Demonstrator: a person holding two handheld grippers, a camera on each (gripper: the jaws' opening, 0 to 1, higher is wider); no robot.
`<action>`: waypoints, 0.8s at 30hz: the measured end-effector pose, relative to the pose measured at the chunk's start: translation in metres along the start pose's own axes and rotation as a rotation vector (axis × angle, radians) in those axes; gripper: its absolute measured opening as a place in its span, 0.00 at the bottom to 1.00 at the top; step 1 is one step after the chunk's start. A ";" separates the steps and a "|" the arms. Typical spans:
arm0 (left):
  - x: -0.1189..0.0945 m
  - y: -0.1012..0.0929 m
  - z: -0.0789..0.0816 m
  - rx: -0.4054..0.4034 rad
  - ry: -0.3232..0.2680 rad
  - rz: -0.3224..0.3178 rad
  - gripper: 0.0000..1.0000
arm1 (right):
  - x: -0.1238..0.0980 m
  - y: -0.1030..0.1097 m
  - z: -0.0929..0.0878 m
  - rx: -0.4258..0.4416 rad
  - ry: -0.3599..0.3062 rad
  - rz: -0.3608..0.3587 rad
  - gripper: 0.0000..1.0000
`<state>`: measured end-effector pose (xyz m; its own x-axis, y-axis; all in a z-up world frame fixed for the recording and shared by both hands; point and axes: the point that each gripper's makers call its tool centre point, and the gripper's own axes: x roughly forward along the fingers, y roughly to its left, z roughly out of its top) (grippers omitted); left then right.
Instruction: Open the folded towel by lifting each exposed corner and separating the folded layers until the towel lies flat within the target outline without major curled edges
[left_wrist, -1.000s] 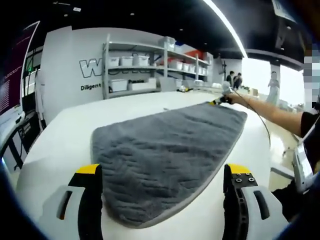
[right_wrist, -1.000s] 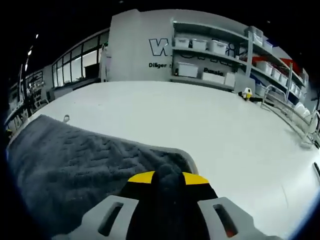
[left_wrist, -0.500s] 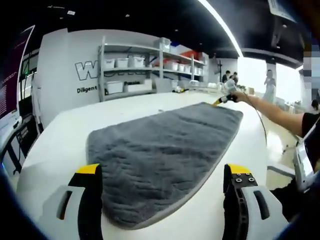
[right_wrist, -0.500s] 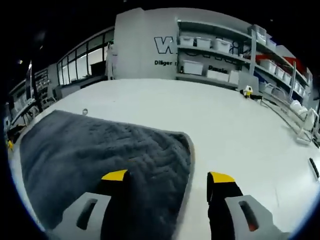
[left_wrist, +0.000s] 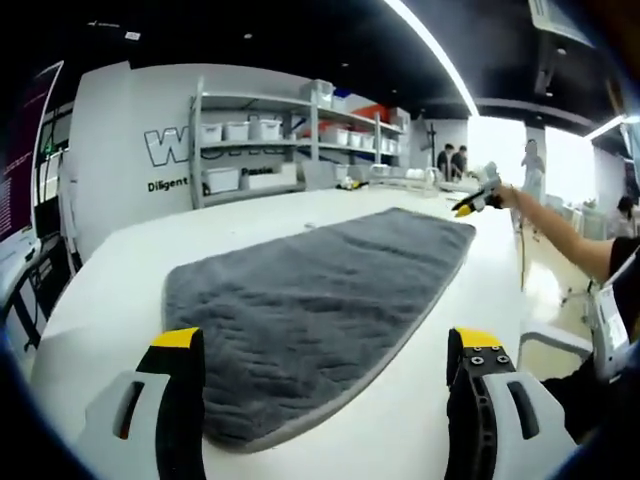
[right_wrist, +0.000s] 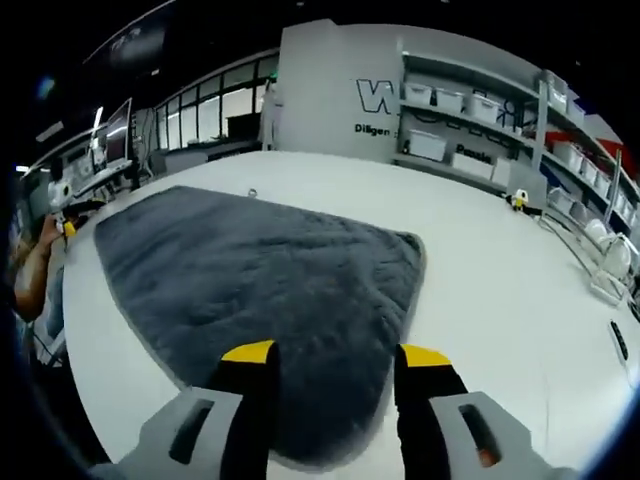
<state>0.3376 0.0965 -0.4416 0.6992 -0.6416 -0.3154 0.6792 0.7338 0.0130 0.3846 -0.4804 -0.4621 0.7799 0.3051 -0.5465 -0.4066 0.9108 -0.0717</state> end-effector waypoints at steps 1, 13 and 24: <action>-0.001 -0.004 0.000 0.005 0.001 -0.004 0.99 | -0.004 0.006 -0.003 -0.006 -0.002 0.006 0.34; -0.007 -0.021 0.000 0.011 -0.016 -0.028 0.99 | -0.008 0.030 -0.050 0.022 0.098 0.047 0.20; -0.018 -0.018 -0.009 -0.013 -0.032 -0.004 0.99 | -0.019 0.038 -0.056 0.029 0.148 0.054 0.16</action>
<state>0.3108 0.0961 -0.4447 0.7032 -0.6514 -0.2850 0.6794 0.7337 -0.0004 0.3277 -0.4672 -0.5016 0.6775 0.3114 -0.6663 -0.4307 0.9023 -0.0162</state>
